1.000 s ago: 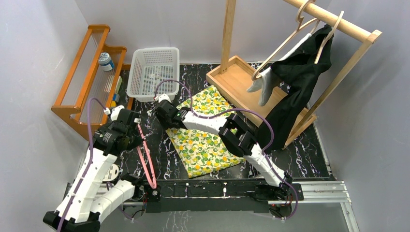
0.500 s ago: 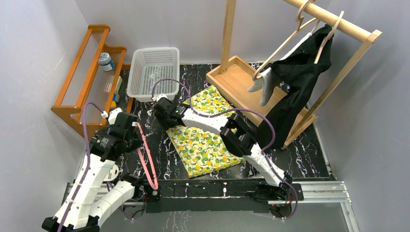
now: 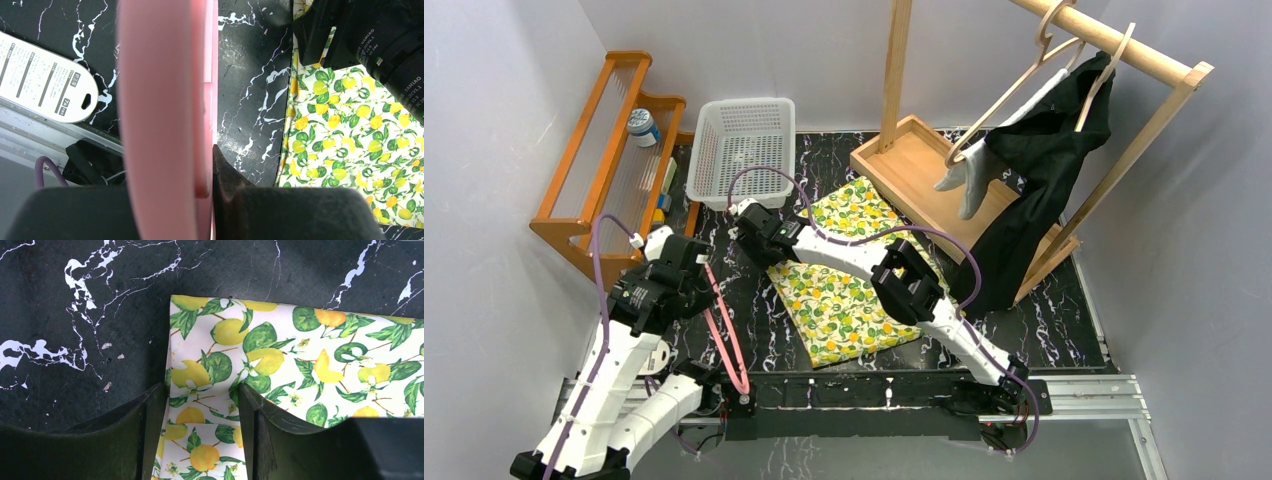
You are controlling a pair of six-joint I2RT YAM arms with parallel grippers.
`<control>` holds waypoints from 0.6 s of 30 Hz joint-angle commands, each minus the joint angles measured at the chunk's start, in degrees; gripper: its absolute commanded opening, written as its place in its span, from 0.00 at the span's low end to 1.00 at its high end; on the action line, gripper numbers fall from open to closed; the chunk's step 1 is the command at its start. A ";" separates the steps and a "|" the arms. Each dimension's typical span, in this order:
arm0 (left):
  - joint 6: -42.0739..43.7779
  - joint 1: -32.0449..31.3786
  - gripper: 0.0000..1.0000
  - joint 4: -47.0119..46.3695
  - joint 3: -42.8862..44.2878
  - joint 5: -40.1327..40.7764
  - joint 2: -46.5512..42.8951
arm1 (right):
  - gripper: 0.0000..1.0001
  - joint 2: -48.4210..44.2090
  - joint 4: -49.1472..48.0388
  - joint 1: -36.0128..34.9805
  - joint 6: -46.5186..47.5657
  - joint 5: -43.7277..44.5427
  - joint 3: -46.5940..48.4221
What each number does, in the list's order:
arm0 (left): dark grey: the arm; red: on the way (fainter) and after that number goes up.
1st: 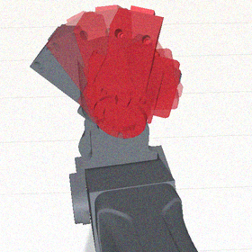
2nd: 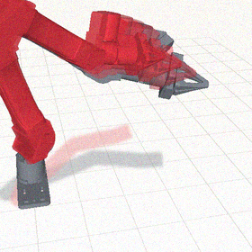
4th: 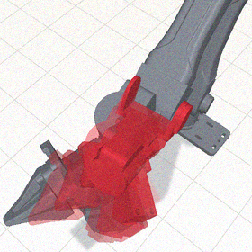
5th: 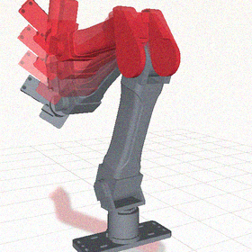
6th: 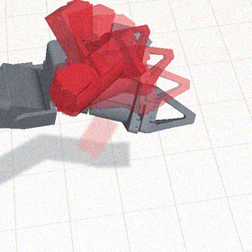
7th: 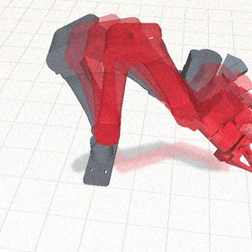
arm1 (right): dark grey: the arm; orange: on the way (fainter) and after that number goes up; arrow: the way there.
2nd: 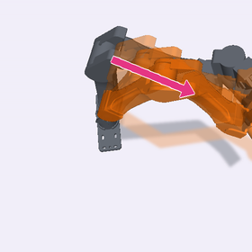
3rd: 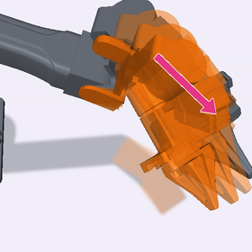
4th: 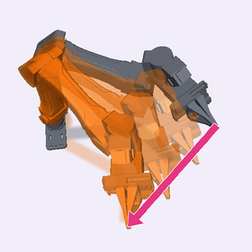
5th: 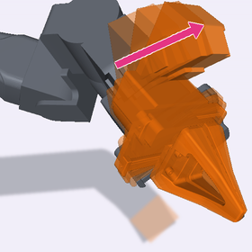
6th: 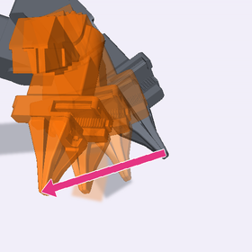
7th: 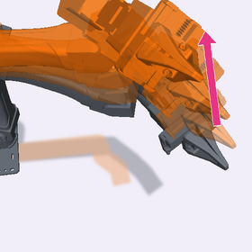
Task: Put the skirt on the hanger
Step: Hang the skirt on the hanger.
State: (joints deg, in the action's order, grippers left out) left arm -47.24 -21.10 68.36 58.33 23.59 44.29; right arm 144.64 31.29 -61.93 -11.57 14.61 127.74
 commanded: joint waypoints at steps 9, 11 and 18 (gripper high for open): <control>0.65 0.04 0.00 -4.74 -1.85 -2.99 -0.87 | 0.30 2.72 1.60 0.08 -0.75 3.41 -3.90; 0.91 0.09 0.00 -7.03 -3.48 -4.37 -1.70 | 0.23 1.75 0.74 0.41 -1.42 3.36 -4.40; 2.03 0.03 0.00 -14.75 -9.14 -8.06 -4.97 | 0.00 -5.92 -2.28 3.35 -6.39 -0.50 -5.90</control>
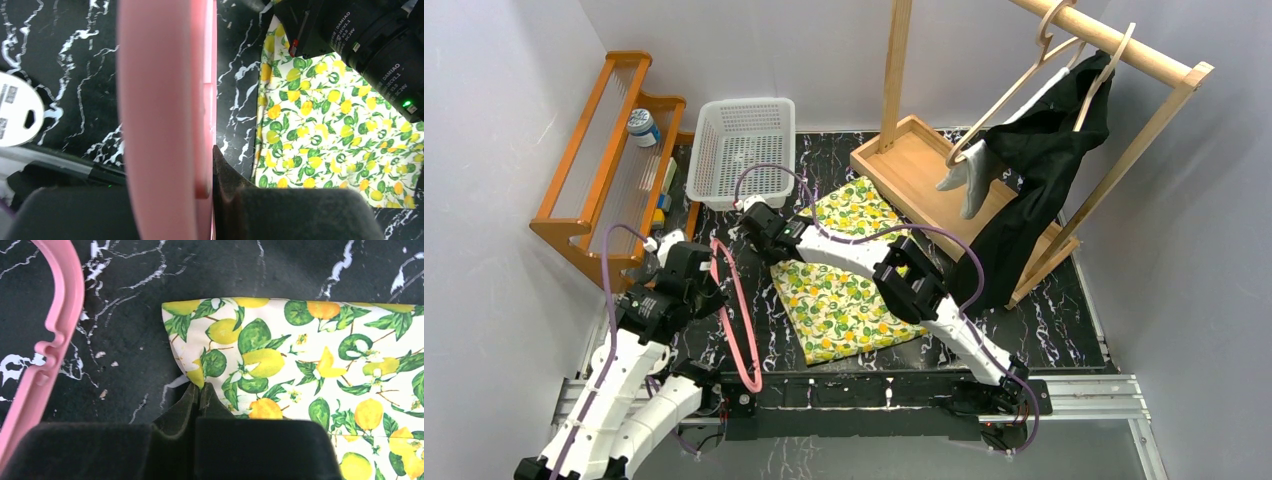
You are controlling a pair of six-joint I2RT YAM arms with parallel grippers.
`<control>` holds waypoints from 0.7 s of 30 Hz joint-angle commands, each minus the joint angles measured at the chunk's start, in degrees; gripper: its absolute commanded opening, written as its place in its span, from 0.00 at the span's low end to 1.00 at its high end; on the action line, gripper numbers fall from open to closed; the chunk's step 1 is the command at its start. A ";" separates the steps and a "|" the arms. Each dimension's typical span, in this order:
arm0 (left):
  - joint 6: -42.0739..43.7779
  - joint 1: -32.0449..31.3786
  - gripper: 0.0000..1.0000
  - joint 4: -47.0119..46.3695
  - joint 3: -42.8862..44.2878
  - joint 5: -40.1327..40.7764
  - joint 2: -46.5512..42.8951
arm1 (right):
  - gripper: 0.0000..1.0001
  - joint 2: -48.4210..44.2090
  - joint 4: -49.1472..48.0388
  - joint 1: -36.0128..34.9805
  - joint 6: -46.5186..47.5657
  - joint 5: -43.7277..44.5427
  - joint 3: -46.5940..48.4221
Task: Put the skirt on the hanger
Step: Hang the skirt on the hanger.
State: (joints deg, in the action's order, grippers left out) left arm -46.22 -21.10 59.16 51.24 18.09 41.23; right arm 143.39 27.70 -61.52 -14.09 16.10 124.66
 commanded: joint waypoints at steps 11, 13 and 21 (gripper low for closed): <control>6.27 0.03 0.00 -25.65 -13.35 -7.93 -2.44 | 0.00 -18.99 -6.96 10.37 -13.37 -15.54 -14.83; 7.26 0.05 0.00 -30.07 -15.12 -9.51 -2.10 | 0.00 -19.36 -7.31 11.35 -15.68 -17.66 -14.93; 12.89 0.06 0.00 -40.23 -22.07 -9.28 -4.58 | 0.00 -17.83 -6.60 12.73 -24.59 -22.25 -12.74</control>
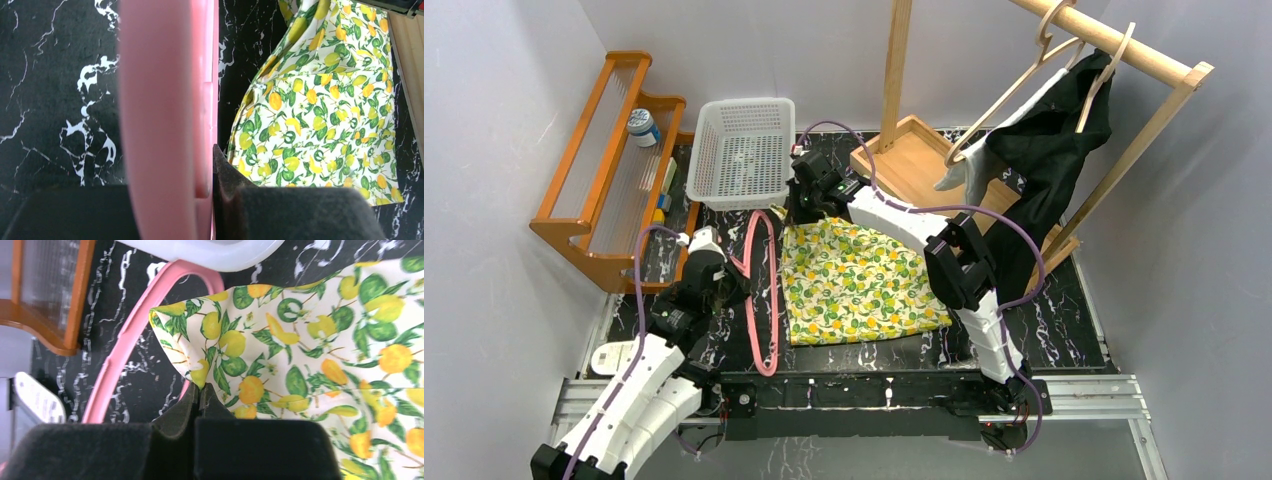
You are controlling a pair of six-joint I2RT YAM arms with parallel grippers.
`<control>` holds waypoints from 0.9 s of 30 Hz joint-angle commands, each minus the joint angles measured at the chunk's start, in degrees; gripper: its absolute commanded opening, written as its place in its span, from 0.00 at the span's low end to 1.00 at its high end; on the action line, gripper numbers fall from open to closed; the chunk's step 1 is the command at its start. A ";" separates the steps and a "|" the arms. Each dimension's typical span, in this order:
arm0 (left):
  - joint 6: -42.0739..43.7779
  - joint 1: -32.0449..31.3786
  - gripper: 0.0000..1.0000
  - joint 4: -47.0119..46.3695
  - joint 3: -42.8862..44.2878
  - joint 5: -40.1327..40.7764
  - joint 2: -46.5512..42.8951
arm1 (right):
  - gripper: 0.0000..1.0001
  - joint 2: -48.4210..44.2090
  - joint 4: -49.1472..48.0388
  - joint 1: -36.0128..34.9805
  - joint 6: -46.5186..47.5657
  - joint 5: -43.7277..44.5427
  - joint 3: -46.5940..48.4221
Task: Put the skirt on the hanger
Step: Hang the skirt on the hanger.
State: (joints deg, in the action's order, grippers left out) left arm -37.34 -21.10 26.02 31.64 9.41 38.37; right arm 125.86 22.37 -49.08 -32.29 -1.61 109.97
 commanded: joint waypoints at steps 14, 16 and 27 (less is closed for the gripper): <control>4.36 0.09 0.00 -19.12 -6.01 -1.52 2.51 | 0.00 5.49 1.64 0.30 -6.62 -8.10 4.61; 4.27 0.10 0.00 -19.96 -5.79 -2.39 3.85 | 0.00 6.49 1.03 0.30 -6.67 -8.75 5.42; 4.91 0.08 0.00 -18.38 -5.34 -1.31 4.74 | 0.43 4.39 -0.08 -0.45 -1.23 -6.86 5.26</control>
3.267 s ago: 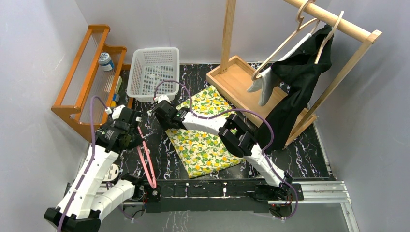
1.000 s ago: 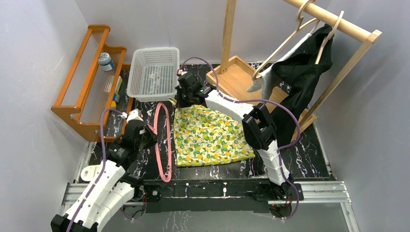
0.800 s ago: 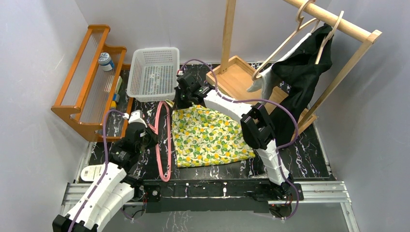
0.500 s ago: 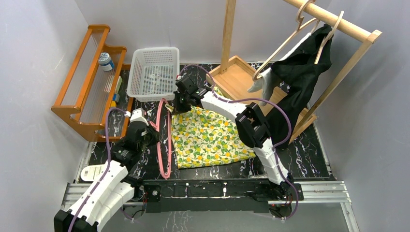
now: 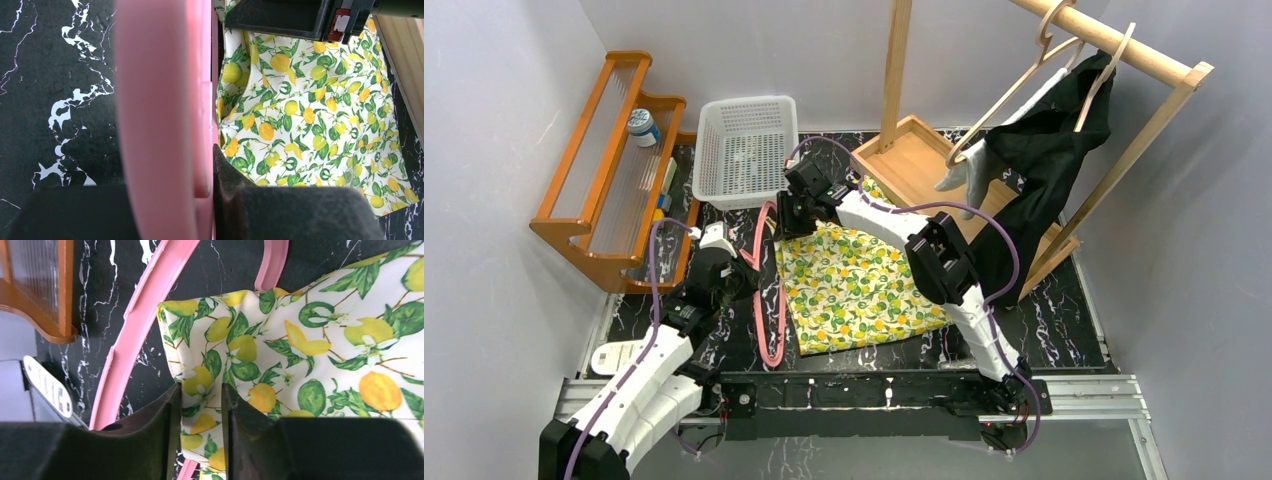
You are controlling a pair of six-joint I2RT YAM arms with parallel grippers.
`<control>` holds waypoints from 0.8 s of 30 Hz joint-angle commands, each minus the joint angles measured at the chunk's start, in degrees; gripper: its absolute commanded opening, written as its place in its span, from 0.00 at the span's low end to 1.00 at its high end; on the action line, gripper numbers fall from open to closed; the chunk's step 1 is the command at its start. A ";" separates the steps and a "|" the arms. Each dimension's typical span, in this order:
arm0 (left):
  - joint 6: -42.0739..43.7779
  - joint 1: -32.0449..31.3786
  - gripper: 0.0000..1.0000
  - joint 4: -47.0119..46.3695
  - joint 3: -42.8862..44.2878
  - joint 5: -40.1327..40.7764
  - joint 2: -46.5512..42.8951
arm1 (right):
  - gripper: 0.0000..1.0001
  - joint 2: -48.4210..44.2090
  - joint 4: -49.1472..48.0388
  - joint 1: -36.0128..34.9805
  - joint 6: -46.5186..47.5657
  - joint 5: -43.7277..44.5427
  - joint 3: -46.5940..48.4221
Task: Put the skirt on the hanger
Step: Hang the skirt on the hanger.
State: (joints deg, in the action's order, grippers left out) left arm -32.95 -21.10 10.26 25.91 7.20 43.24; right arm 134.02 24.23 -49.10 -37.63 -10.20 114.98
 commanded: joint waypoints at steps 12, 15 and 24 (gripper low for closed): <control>-0.66 0.10 0.00 -0.20 1.05 1.66 0.87 | 0.62 -23.92 -3.39 -3.64 11.08 9.83 -21.20; -1.18 0.07 0.00 -0.07 1.04 1.71 0.77 | 0.62 -27.28 -1.81 -5.75 12.02 9.02 -28.24; -1.74 0.10 0.00 0.57 0.98 2.39 0.17 | 0.61 -27.30 -1.10 -15.40 12.89 9.21 -35.38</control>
State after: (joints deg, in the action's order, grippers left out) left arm -34.52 -21.10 10.81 25.91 7.94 43.79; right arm 105.69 22.85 -59.77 -26.98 -2.50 77.97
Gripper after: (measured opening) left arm 0.050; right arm 0.613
